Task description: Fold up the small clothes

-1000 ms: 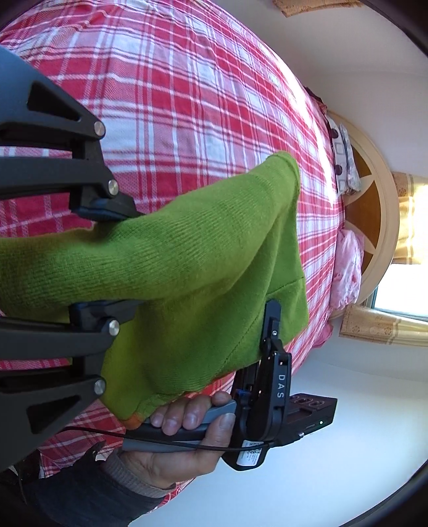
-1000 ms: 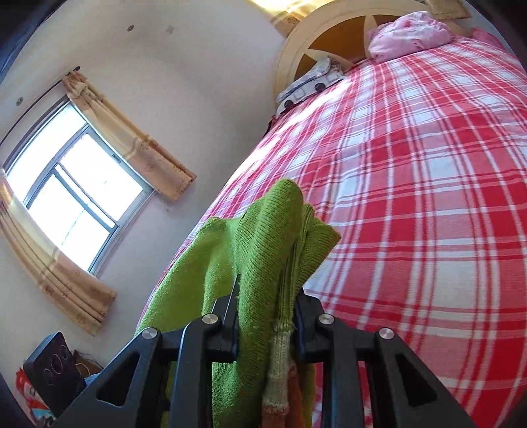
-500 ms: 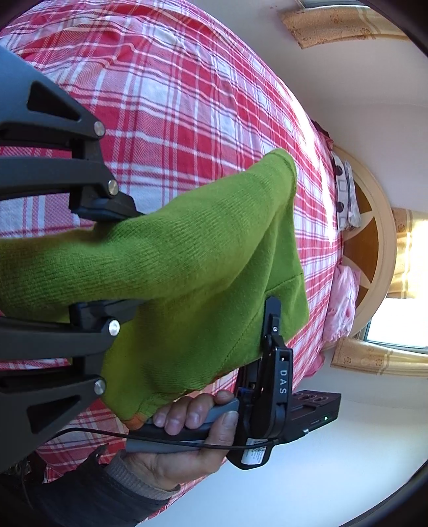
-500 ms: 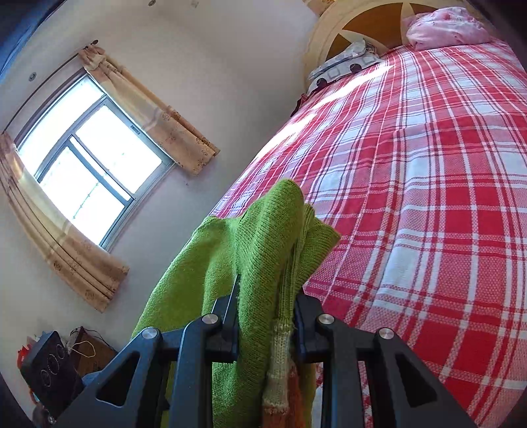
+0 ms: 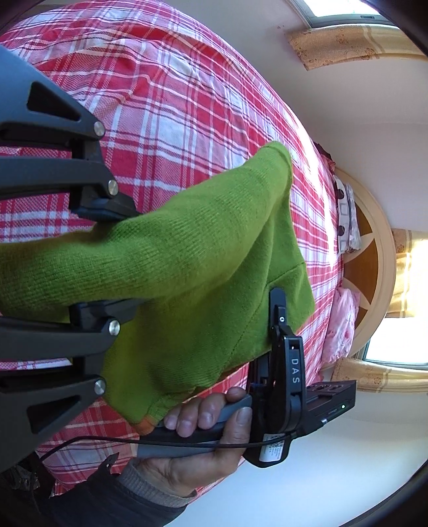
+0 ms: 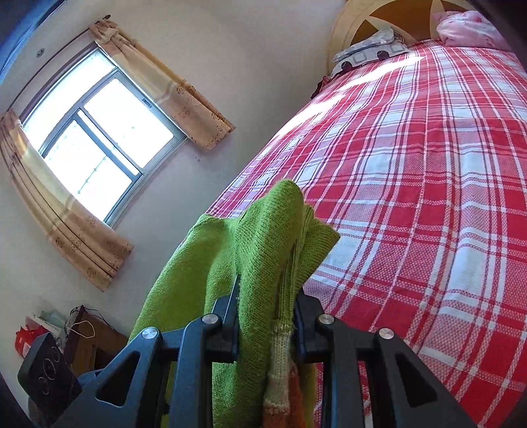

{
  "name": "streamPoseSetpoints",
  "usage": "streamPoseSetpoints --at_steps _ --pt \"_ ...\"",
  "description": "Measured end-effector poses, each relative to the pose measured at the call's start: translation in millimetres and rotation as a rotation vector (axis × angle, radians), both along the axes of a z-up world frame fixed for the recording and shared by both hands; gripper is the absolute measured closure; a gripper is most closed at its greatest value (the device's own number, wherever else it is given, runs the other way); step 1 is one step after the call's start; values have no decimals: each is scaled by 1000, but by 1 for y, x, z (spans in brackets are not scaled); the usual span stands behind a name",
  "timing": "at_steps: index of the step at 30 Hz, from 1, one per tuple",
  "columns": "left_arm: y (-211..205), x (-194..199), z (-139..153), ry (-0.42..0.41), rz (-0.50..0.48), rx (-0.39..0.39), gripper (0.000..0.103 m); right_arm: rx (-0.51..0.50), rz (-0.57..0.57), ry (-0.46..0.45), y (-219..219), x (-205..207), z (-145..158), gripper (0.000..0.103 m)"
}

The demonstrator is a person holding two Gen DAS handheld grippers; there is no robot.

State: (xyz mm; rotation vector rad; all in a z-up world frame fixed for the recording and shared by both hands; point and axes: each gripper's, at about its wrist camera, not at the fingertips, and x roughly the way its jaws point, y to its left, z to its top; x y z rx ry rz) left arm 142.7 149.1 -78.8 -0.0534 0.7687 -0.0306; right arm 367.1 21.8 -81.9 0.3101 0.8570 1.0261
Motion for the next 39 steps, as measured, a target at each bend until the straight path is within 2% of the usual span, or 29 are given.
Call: streamPoseSetpoints --at_steps 15,28,39 --pt "26 -10 -15 13 56 -34 66 -64 85 17 56 7 -9 78" --pt "42 -20 -12 1 92 -59 66 -87 136 23 90 6 -10 78" --pt "44 -20 -35 44 117 -69 66 -125 141 54 107 13 -36 79"
